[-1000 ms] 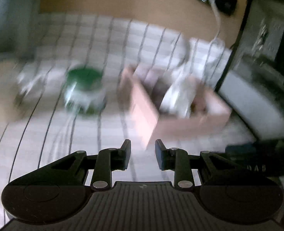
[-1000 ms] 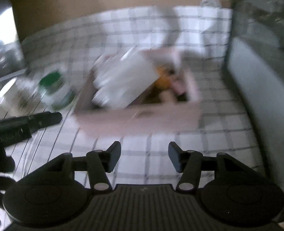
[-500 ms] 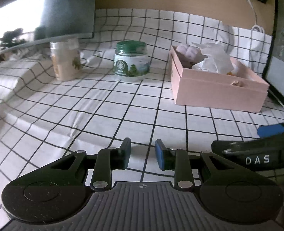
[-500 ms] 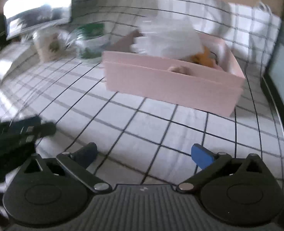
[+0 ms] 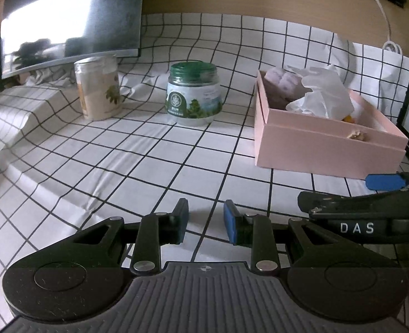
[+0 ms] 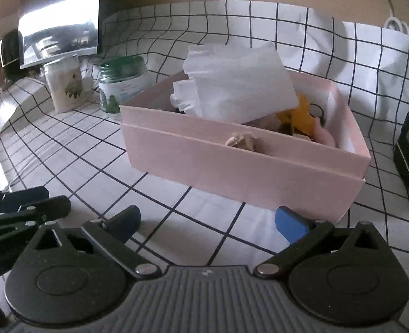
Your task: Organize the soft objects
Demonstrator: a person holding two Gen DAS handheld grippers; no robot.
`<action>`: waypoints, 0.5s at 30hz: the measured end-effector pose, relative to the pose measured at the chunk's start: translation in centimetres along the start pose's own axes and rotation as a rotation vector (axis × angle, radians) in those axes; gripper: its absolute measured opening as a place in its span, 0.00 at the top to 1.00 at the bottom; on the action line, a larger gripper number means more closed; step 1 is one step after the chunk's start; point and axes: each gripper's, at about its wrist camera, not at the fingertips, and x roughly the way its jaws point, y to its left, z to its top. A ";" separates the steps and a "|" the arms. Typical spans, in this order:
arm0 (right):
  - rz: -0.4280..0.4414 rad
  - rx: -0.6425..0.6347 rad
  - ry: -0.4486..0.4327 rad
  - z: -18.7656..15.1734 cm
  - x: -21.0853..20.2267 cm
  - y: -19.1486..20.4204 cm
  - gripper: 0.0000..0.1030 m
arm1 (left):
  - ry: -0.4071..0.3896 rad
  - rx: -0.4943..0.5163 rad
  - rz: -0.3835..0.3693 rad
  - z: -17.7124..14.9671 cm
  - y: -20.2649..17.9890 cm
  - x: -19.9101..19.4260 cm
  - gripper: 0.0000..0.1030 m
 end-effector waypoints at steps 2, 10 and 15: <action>0.001 0.000 0.000 0.1 0.0 0.0 0.00 | 0.001 0.006 0.012 0.1 -0.3 0.1 0.70; 0.002 0.001 0.000 0.1 0.2 0.1 0.00 | 0.001 -0.003 0.000 0.0 0.1 0.0 0.70; 0.002 0.001 0.000 0.1 0.2 0.1 0.00 | 0.002 0.007 0.005 0.0 0.0 0.0 0.69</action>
